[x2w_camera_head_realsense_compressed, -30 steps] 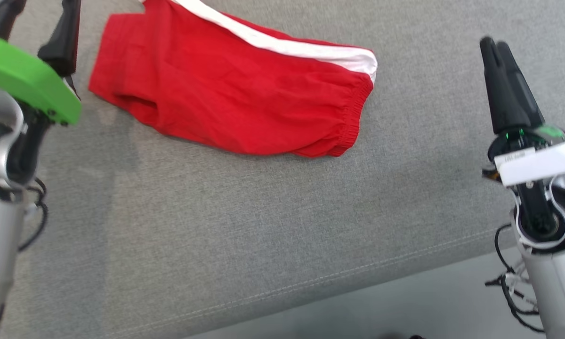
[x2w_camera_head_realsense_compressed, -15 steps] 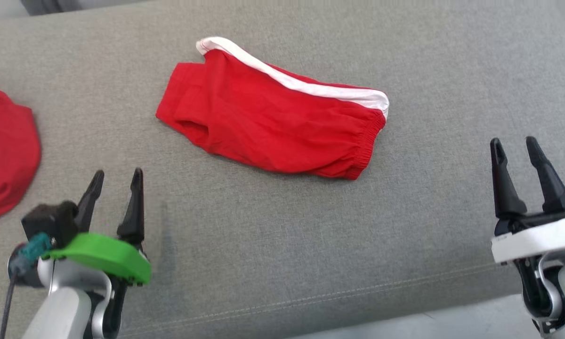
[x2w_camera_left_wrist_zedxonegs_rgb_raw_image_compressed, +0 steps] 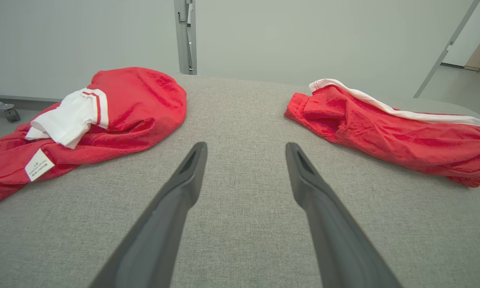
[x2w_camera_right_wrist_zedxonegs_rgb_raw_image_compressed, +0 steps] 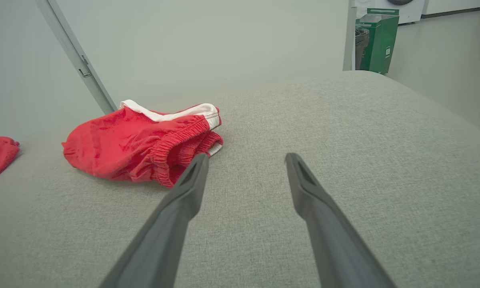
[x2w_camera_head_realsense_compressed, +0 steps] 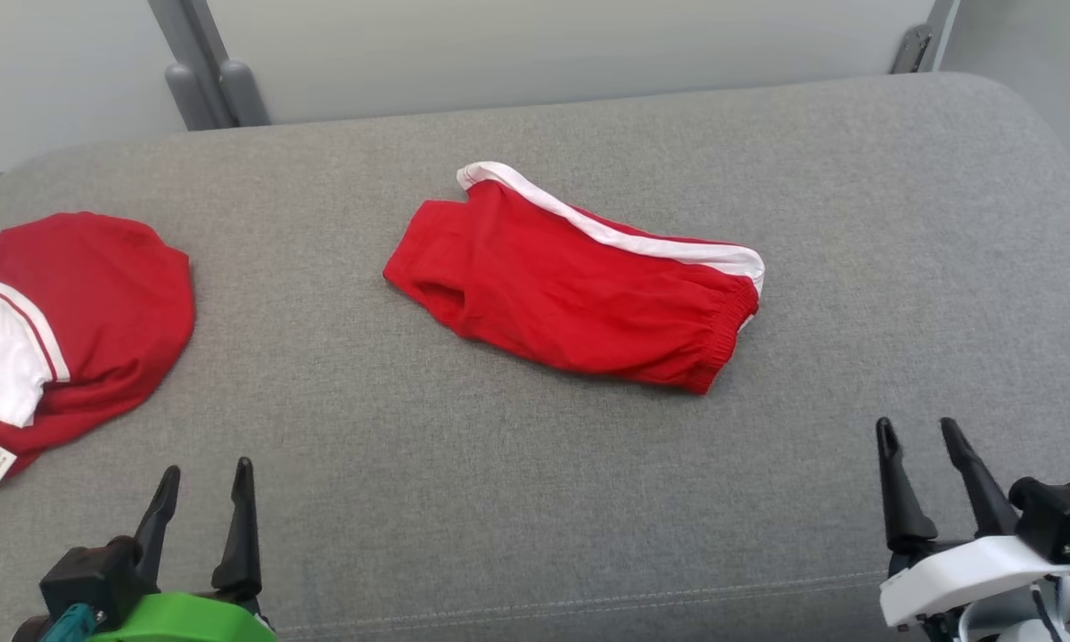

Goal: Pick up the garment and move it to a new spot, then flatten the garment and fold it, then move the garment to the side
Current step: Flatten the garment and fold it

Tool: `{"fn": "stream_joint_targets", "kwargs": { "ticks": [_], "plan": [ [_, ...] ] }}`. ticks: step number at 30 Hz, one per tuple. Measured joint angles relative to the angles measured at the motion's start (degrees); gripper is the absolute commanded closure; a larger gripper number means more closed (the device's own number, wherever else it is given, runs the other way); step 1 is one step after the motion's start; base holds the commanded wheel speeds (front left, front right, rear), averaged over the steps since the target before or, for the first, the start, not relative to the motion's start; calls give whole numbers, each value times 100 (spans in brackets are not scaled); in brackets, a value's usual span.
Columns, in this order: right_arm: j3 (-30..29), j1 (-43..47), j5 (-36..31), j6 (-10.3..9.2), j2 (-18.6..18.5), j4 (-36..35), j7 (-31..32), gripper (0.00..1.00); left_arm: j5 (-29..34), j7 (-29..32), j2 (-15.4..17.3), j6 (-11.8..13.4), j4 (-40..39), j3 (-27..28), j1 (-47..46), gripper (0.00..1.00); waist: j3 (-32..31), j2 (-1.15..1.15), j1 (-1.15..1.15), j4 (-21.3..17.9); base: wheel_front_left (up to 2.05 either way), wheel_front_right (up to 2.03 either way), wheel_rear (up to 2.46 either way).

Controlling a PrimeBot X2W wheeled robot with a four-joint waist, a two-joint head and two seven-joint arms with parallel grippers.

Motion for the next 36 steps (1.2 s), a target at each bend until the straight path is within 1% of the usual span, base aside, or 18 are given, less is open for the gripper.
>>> {"fn": "stream_joint_targets", "kwargs": {
  "ticks": [3,6,14,23,25,28,30,33,34,36],
  "plan": [
    [162,-4,-1,1,165,1,1,0,0,-14,-24,2,-94,191,192,0,-132,0,0,46,0,0,0],
    [219,-3,-3,1,285,2,0,0,12,-38,-63,22,-233,204,357,0,-208,0,0,12,0,0,0],
    [131,1,-98,-7,378,-27,0,0,115,-64,-78,23,-517,219,410,0,-340,0,0,-93,0,0,0],
    [-3,4,-249,-14,391,-169,0,0,266,-64,-102,24,-742,276,534,0,-353,0,0,-14,0,0,0],
    [-92,7,-213,-14,480,-194,0,0,282,-64,-134,24,-764,270,580,0,-354,0,0,8,0,0,0],
    [-196,7,110,10,746,-213,0,0,304,-64,-189,24,-839,286,645,0,-347,0,0,39,0,0,0],
    [-286,8,444,86,951,-235,0,0,304,-64,-202,25,-928,280,693,0,-311,0,0,52,0,0,0],
    [-398,5,1179,247,1288,-174,0,0,321,-60,-230,25,-996,229,704,0,-227,0,0,78,0,0,0],
    [-432,-2,1449,292,1351,-132,0,0,324,-56,-237,25,-1029,205,704,0,-197,0,0,91,0,0,0],
    [-489,-27,1961,404,1366,0,85,0,366,-53,-253,25,-1104,158,703,0,-127,0,0,122,0,0,0]
  ]
}}
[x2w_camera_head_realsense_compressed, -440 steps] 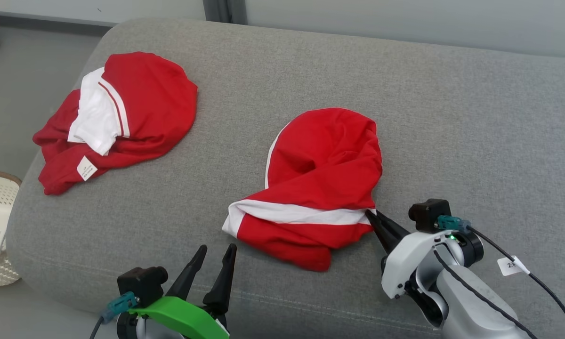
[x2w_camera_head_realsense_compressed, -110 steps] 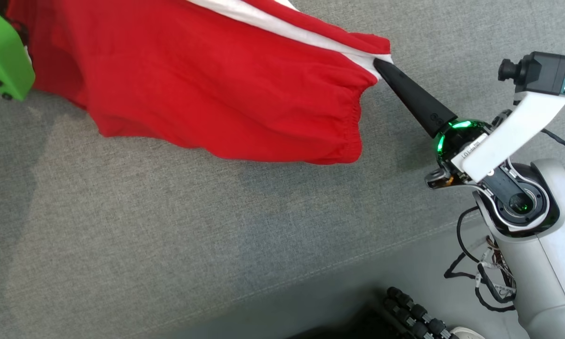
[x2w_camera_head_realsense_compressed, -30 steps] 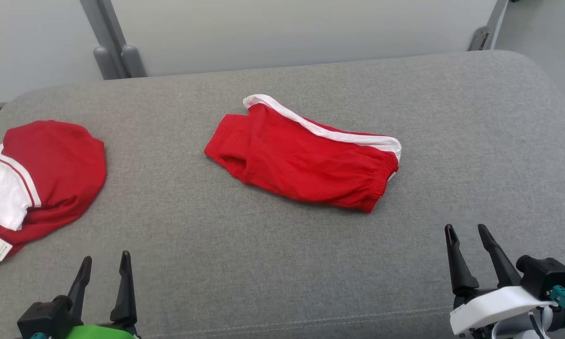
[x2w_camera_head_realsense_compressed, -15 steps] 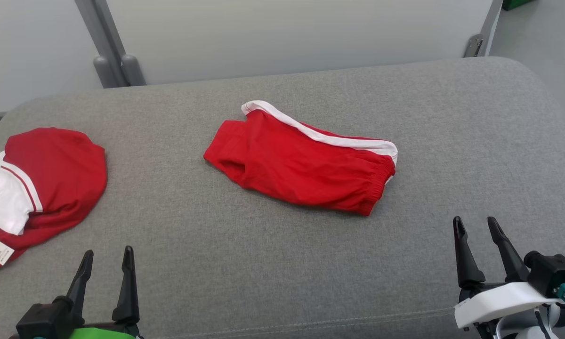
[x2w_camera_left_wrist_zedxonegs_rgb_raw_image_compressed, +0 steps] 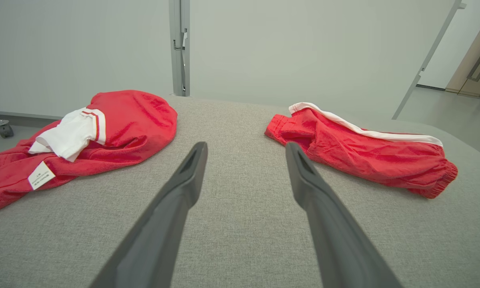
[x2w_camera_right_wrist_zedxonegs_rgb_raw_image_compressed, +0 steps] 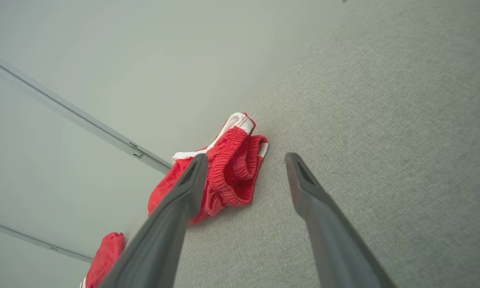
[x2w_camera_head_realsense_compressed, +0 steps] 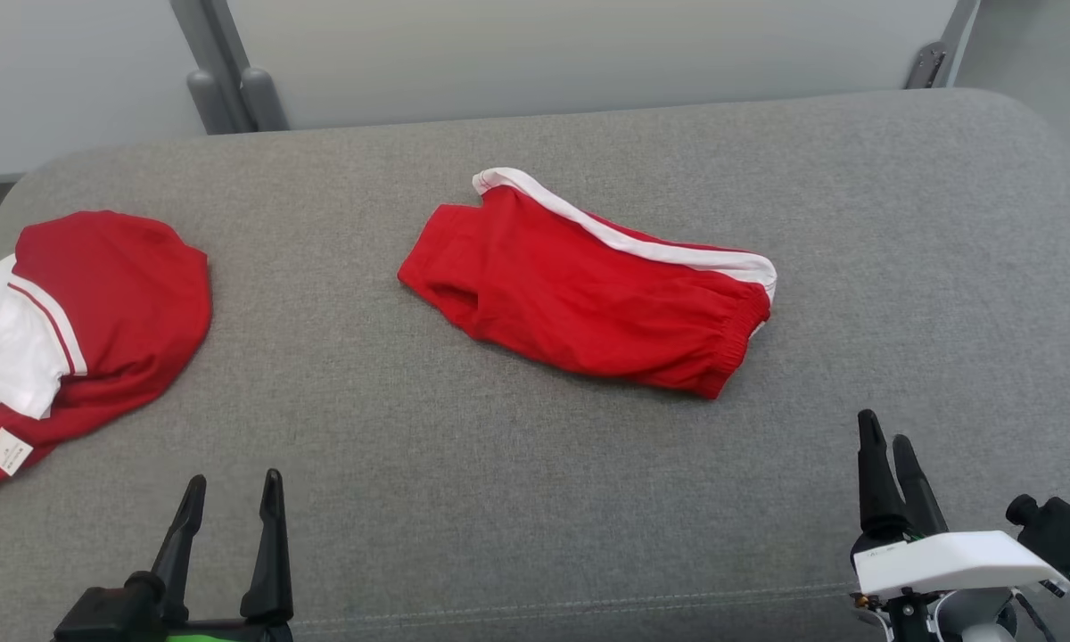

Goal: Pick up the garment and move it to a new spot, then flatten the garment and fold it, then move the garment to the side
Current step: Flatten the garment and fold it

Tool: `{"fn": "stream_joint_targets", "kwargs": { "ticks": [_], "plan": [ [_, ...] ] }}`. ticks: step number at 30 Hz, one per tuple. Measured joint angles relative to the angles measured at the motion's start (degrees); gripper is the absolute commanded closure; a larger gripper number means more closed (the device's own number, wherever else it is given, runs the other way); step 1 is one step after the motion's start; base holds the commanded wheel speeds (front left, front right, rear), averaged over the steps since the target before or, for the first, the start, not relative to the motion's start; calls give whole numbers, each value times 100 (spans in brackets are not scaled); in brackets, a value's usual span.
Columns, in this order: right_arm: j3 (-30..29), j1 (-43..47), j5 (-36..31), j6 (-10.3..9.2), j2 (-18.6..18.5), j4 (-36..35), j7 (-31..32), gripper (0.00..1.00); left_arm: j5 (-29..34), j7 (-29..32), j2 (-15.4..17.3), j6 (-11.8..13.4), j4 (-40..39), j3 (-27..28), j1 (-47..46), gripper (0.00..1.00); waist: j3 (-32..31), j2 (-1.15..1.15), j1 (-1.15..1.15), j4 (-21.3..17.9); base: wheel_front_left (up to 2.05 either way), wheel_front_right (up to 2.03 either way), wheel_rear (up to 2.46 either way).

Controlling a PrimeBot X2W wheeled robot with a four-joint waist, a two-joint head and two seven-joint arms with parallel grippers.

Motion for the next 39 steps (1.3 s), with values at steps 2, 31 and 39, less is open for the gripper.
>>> {"fn": "stream_joint_targets", "kwargs": {
  "ticks": [2,31,39],
  "plan": [
    [-58,-83,478,60,-9,160,183,0,18,10,-12,0,-48,-55,-7,0,73,0,0,38,0,0,0],
    [261,-1674,3153,-124,-162,1634,1252,0,135,224,-145,0,-56,-370,-308,0,581,0,0,702,0,0,0],
    [278,-1958,3287,-124,-171,1937,1106,0,247,249,-145,0,-179,-399,-508,0,734,0,0,805,0,0,0]
  ]
}}
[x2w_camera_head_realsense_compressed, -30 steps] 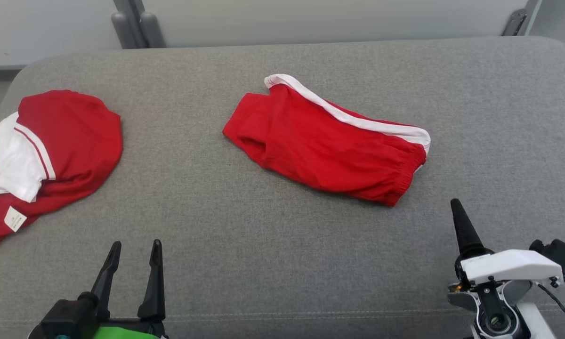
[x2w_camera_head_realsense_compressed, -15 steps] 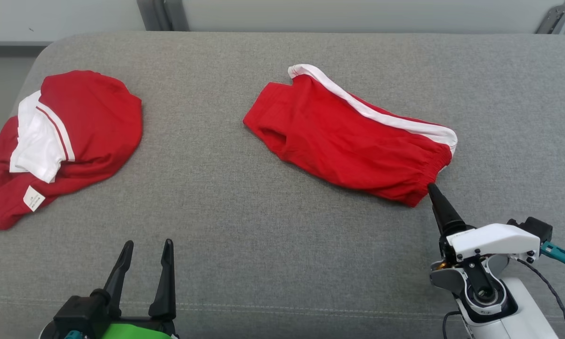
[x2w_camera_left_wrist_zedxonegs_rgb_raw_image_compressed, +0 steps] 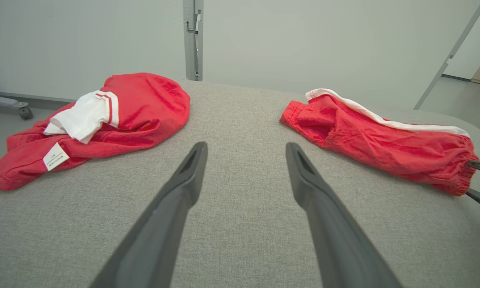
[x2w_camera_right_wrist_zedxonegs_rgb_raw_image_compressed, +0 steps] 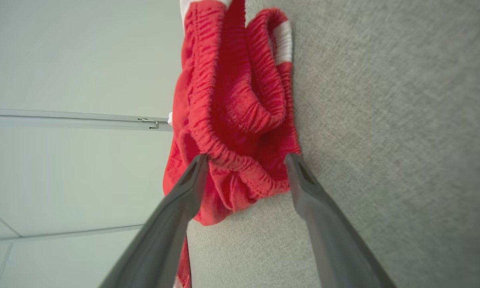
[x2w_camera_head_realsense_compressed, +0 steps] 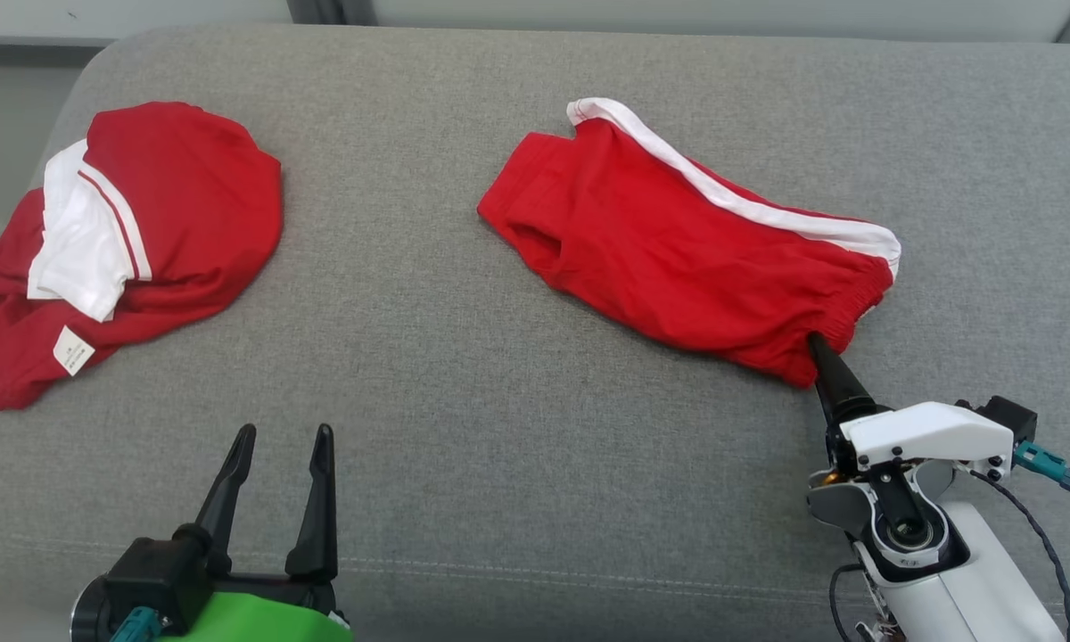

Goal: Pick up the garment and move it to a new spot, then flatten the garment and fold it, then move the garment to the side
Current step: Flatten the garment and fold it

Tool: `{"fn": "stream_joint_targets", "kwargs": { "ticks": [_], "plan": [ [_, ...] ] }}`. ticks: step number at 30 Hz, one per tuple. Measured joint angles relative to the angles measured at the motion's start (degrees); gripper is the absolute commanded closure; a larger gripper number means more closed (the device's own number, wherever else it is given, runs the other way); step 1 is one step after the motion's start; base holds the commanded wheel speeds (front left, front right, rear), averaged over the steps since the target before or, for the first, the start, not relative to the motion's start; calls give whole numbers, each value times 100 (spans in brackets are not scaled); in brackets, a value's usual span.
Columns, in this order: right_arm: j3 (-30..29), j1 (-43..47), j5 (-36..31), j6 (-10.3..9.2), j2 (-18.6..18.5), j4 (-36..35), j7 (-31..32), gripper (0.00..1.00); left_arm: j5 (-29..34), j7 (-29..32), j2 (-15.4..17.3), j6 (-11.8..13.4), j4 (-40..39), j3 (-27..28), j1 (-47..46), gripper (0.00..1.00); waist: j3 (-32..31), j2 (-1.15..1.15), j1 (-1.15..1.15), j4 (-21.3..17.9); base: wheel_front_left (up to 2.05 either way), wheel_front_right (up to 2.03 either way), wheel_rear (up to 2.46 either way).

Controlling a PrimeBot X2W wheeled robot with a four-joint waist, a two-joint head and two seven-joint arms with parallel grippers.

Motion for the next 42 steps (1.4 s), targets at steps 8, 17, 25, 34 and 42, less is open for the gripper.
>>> {"fn": "stream_joint_targets", "kwargs": {
  "ticks": [8,17,25,34,42],
  "plan": [
    [54,-104,399,81,-4,156,-157,0,21,0,-13,0,-9,45,-9,0,91,0,0,102,0,0,0],
    [137,-101,494,216,-9,288,-254,0,21,-8,-59,0,-46,166,-3,0,137,0,0,13,0,0,0],
    [191,-96,569,336,-14,314,-308,0,52,-8,-71,0,-66,156,-4,0,182,0,0,-42,0,0,0],
    [181,-132,679,368,-26,437,-411,0,62,20,-79,0,-145,85,-18,0,223,0,0,41,0,0,0],
    [-32,-475,748,354,-32,641,-504,0,103,54,-98,0,-151,18,-45,0,279,0,0,228,0,0,0]
  ]
}}
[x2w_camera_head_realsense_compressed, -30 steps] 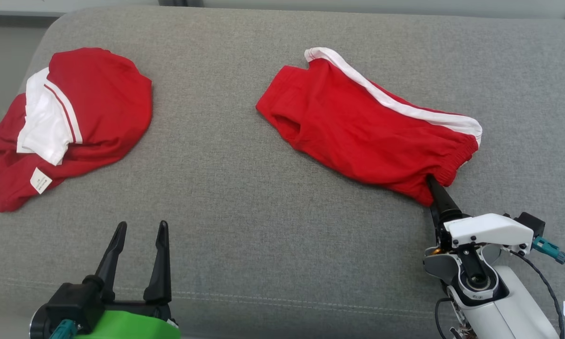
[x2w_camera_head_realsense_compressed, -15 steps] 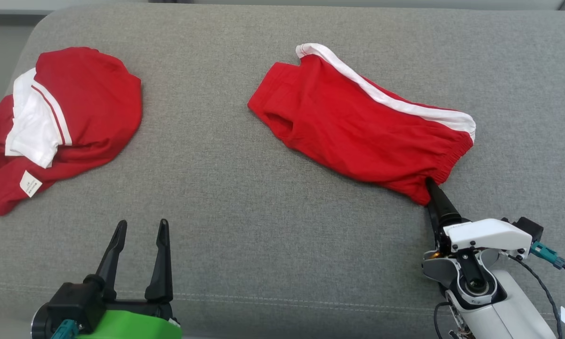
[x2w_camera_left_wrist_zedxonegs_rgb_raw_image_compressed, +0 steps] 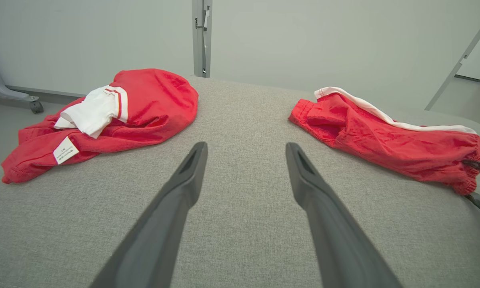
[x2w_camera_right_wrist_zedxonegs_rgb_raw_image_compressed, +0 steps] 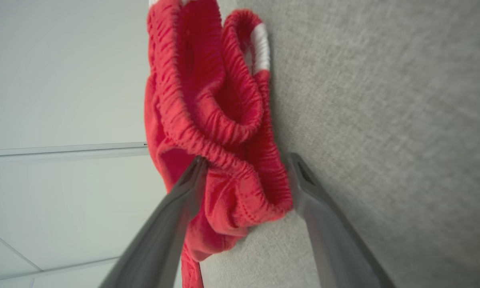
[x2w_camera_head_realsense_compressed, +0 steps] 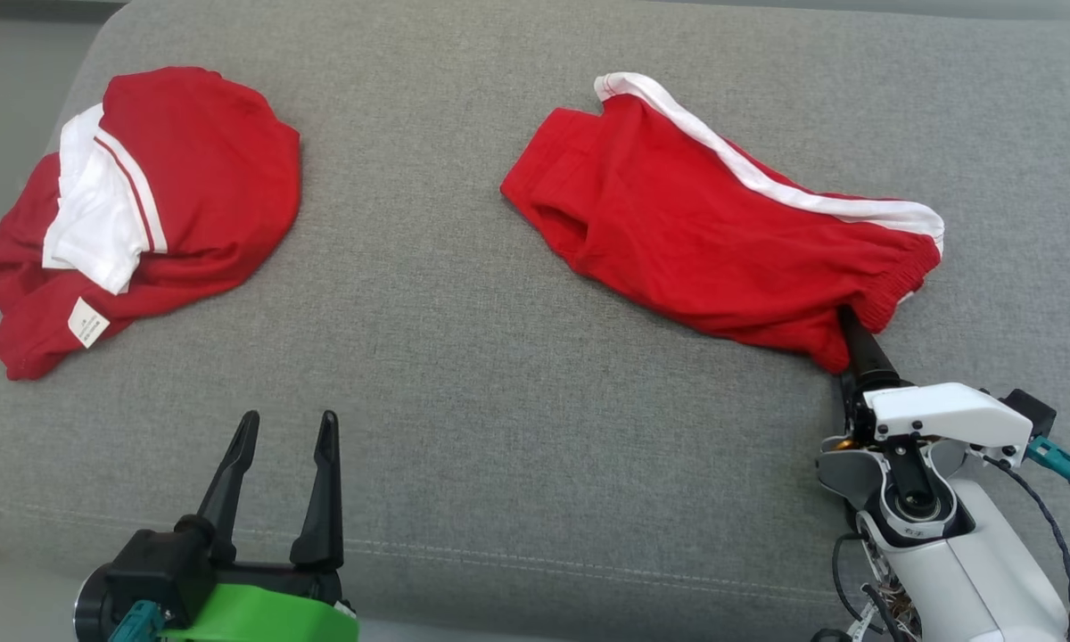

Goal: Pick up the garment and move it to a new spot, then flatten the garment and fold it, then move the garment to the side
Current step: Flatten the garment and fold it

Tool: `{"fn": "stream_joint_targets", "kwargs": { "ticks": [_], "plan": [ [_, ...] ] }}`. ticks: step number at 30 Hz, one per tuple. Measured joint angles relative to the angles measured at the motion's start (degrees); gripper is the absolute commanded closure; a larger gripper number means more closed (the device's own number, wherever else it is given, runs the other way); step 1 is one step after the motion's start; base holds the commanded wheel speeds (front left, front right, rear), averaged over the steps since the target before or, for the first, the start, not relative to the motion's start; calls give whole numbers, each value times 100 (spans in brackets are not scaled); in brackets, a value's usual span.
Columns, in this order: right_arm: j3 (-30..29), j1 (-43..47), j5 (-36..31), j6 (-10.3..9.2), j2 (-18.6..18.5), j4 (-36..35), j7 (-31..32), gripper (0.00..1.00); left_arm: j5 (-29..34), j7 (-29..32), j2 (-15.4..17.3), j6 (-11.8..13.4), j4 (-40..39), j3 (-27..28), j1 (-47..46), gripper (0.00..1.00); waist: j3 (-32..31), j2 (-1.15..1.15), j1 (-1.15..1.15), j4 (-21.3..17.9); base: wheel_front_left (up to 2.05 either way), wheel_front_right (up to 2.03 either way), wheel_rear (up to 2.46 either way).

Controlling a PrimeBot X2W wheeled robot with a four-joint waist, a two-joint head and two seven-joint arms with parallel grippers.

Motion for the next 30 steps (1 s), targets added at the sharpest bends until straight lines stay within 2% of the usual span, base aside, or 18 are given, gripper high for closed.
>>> {"fn": "stream_joint_targets", "kwargs": {
  "ticks": [8,9,10,12,16,22,30],
  "plan": [
    [-67,-275,32,38,-27,215,-49,0,0,5,-13,0,7,51,-37,0,-16,0,0,99,0,0,0],
    [-76,-296,32,56,-26,247,-54,12,0,5,-15,0,9,64,-36,0,-27,0,0,96,0,0,0],
    [-92,-317,32,60,-29,263,-100,52,0,5,-16,0,8,68,-35,0,-34,0,0,91,0,0,0],
    [-85,-366,26,85,-63,300,-101,99,0,5,-18,0,8,97,-32,0,-39,0,0,71,0,0,0],
    [60,-401,-124,220,-170,331,-75,100,0,4,-26,0,2,169,-29,0,-50,0,0,-7,0,0,0],
    [180,-397,-221,339,-528,330,165,100,0,-3,-47,0,-9,243,-14,0,-71,0,0,-185,0,0,0],
    [32,-288,-219,467,-1317,225,572,100,4,-4,-51,0,-77,320,33,0,-69,0,0,-506,0,0,0]
  ]
}}
